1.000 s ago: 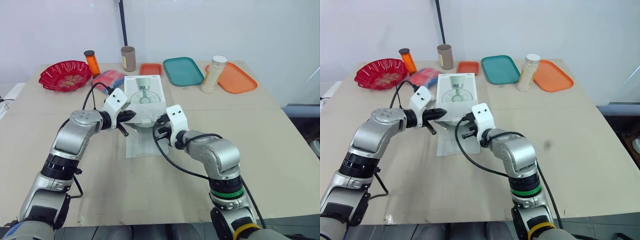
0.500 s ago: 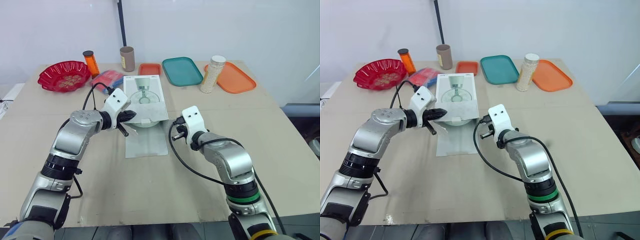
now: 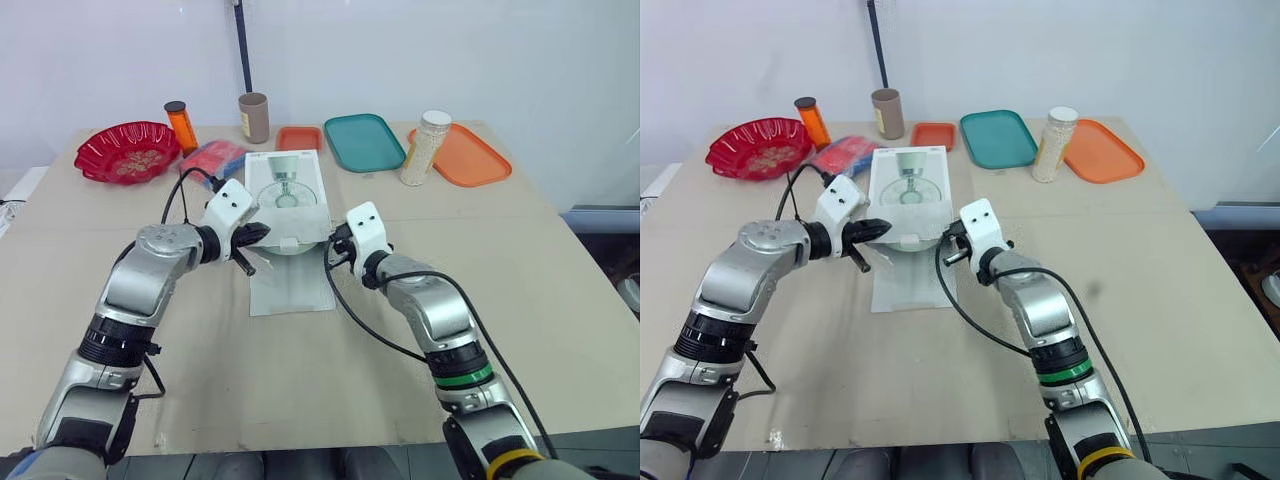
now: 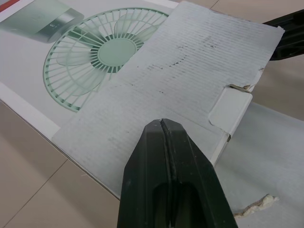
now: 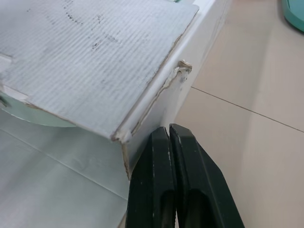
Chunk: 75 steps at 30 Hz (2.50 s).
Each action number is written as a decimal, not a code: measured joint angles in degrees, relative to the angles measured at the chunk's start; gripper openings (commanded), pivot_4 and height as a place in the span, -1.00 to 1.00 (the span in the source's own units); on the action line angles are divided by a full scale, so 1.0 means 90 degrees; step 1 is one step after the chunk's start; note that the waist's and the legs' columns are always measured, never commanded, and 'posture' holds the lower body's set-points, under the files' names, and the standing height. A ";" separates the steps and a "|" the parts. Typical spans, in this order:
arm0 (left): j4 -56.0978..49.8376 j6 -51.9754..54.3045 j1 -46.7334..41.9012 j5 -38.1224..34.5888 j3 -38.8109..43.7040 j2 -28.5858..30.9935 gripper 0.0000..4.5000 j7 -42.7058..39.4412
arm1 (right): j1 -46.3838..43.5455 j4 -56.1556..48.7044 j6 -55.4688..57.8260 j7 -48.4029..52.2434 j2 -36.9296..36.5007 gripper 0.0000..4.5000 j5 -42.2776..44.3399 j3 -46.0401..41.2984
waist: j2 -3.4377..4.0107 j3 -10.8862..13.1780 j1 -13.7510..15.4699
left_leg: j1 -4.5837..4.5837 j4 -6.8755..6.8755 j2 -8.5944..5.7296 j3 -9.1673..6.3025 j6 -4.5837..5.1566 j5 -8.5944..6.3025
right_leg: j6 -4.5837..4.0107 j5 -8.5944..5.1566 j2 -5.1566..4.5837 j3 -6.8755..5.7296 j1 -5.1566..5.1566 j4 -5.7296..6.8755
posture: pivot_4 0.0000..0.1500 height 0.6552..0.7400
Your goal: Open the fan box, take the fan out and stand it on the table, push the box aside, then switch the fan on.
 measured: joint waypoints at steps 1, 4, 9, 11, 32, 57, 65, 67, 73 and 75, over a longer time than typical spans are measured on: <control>-0.0041 0.0029 0.0023 -0.0003 0.0009 -0.0003 -1.00 0.0026 | 0.0000 0.0019 -0.0058 0.0040 0.0029 -0.97 0.0016 -0.0032 | 0.0000 0.0000 -0.0003 | 0.0000 0.0000 0.0001 0.0000 0.0000 0.0000 | 0.0000 0.0000 0.0001 0.0000 0.0000 0.0000 | 1.00 1.00; -0.0115 0.0131 0.0029 -0.0014 0.0017 -0.0022 -1.00 0.0055 | 0.0000 0.0033 -0.0072 0.0082 0.0087 -0.97 0.0032 -0.0089 | 0.0000 0.0000 -0.0006 | 0.0000 0.0000 0.0001 0.0000 0.0000 0.0000 | 0.0000 0.0000 0.0002 0.0001 0.0000 0.0000 | 1.00 1.00; -0.0236 0.0239 0.0078 -0.0022 0.0036 -0.0037 -1.00 0.0151 | 0.0008 0.0033 -0.0079 0.0158 0.0099 -0.97 0.0015 -0.0114 | 0.0000 0.0000 -0.0013 | 0.0000 -0.0001 0.0002 0.0001 0.0000 0.0000 | 0.0000 0.0000 0.0003 0.0002 -0.0001 0.0000 | 1.00 1.00; -0.0258 0.0270 0.0080 -0.0031 0.0036 -0.0045 -1.00 0.0176 | 0.0018 0.0031 -0.0101 0.0174 0.0047 -0.97 -0.0005 -0.0113 | 0.0000 0.0000 -0.0013 | 0.0000 -0.0001 0.0002 0.0001 0.0000 0.0000 | 0.0000 0.0000 0.0003 0.0002 -0.0001 0.0000 | 1.00 1.00; -0.0519 0.0752 0.0090 -0.0301 0.0212 -0.0108 -1.00 0.0483 | -0.0208 -0.1405 -0.0274 0.0721 -0.0470 -0.97 0.0111 -0.0087 | 0.0000 0.0001 -0.0009 | 0.0000 -0.0001 0.0002 0.0001 0.0000 0.0000 | -0.0001 0.0000 0.0002 0.0002 -0.0001 0.0000 | 1.00 1.00; -0.3138 0.4512 0.0121 -0.2093 0.1667 0.0227 -1.00 0.1020 | -0.0537 -0.0014 -0.0284 0.0873 0.0052 -0.97 0.0134 -0.0006 | -0.0005 0.0005 -0.0016 | -0.0005 -0.0003 0.0005 0.0000 -0.0010 0.0006 | -0.0001 0.0001 0.0004 0.0002 -0.0007 -0.0001 | 1.00 1.00; -0.3295 0.5187 0.0447 -0.2565 0.1735 -0.0326 -1.00 0.1184 | -0.0549 0.0033 -0.0286 0.0815 0.0137 -0.97 0.0095 0.0002 | -0.0006 0.0005 -0.0008 | -0.0002 -0.0008 0.0005 0.0001 -0.0027 0.0015 | -0.0002 0.0002 0.0002 0.0002 -0.0005 -0.0001 | 1.00 1.00; -0.3274 0.5147 0.0500 -0.2606 0.1579 -0.0397 -1.00 0.1266 | -0.0549 0.0035 -0.0286 0.0805 0.0151 -0.97 0.0067 0.0008 | -0.0007 0.0005 -0.0003 | -0.0002 -0.0008 0.0003 0.0000 -0.0030 0.0016 | -0.0003 0.0002 0.0001 0.0003 -0.0005 -0.0001 | 1.00 1.00; -0.3129 0.4430 0.0539 -0.2465 0.1052 -0.0710 -1.00 0.1605 | -0.0548 0.0033 -0.0286 0.0770 0.0190 -0.97 0.0022 0.0016 | -0.0007 0.0005 0.0002 | -0.0001 -0.0012 0.0004 0.0002 -0.0032 0.0016 | -0.0003 0.0002 0.0001 0.0004 -0.0005 -0.0001 | 1.00 1.00; -0.3019 0.4173 0.0515 -0.2384 0.0968 -0.0860 -1.00 0.1750 | -0.0547 0.0027 -0.0286 0.0741 0.0200 -0.97 -0.0003 0.0029 | -0.0007 0.0005 0.0003 | -0.0001 -0.0011 0.0003 0.0002 -0.0032 0.0016 | -0.0003 0.0002 -0.0001 0.0004 -0.0005 -0.0001 | 1.00 1.00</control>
